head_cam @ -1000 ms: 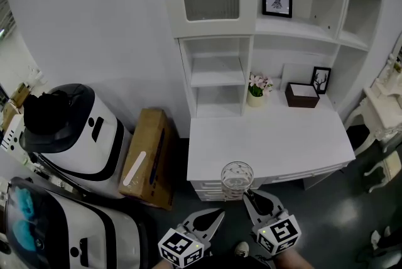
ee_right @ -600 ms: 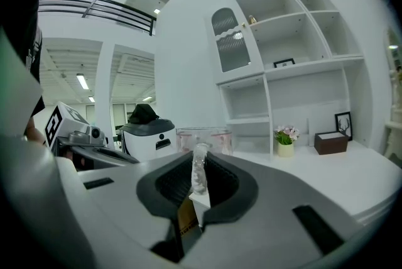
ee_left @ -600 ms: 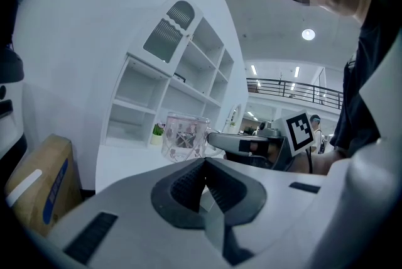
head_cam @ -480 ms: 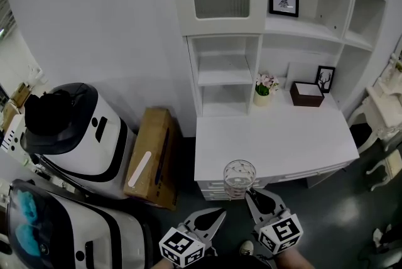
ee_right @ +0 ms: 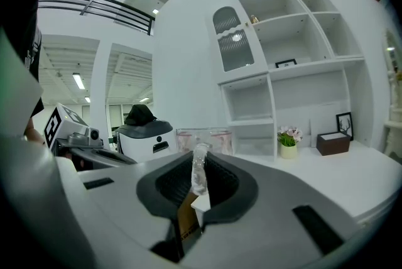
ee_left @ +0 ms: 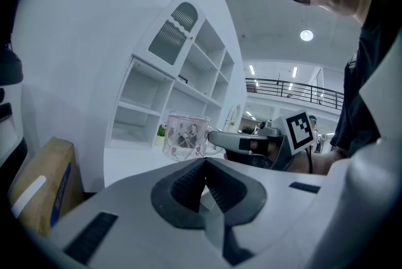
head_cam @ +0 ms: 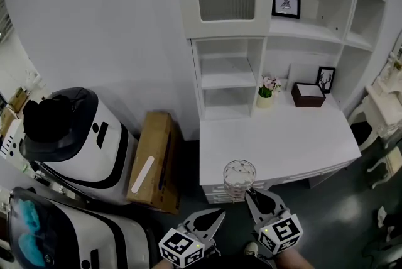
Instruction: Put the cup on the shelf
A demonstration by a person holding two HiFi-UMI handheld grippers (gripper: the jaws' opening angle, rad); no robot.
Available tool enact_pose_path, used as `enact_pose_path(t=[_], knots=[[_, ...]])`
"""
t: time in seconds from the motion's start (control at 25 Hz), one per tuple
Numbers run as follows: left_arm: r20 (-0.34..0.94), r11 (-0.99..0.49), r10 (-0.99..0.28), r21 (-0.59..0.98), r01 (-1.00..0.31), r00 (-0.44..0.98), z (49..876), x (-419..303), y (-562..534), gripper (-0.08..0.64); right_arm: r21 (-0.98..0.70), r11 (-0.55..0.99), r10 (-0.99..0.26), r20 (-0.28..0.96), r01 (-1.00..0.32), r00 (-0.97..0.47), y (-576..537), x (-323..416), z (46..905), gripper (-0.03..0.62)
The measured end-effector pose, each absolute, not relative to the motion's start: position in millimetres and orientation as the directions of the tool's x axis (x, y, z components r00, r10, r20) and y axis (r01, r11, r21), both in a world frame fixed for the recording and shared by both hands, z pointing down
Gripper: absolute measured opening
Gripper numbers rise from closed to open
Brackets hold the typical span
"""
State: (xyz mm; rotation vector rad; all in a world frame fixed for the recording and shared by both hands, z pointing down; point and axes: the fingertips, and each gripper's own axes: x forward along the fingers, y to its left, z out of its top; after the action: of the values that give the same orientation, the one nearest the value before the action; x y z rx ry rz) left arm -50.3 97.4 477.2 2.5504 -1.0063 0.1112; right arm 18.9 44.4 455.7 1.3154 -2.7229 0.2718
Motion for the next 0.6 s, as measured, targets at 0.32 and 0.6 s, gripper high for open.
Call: enact_pose_path(t=[0.32, 0.6], knots=[[0.208, -0.683, -0.619, 0.333, -0.650, 0.757, 479.3, -68.4, 90.3, 0.005, -0.111, 0.587, -0.785, 0.167, -0.802, -0.597, 38.3, 1.8, 456.3, 0.029], [0.199, -0.700, -0.602, 0.333, -0.631, 0.773, 479.8, -82.0, 88.1, 0.005, -0.101, 0.569, -0.800, 0.163, -0.816, -0.578, 37.0, -11.2, 456.1, 0.029]])
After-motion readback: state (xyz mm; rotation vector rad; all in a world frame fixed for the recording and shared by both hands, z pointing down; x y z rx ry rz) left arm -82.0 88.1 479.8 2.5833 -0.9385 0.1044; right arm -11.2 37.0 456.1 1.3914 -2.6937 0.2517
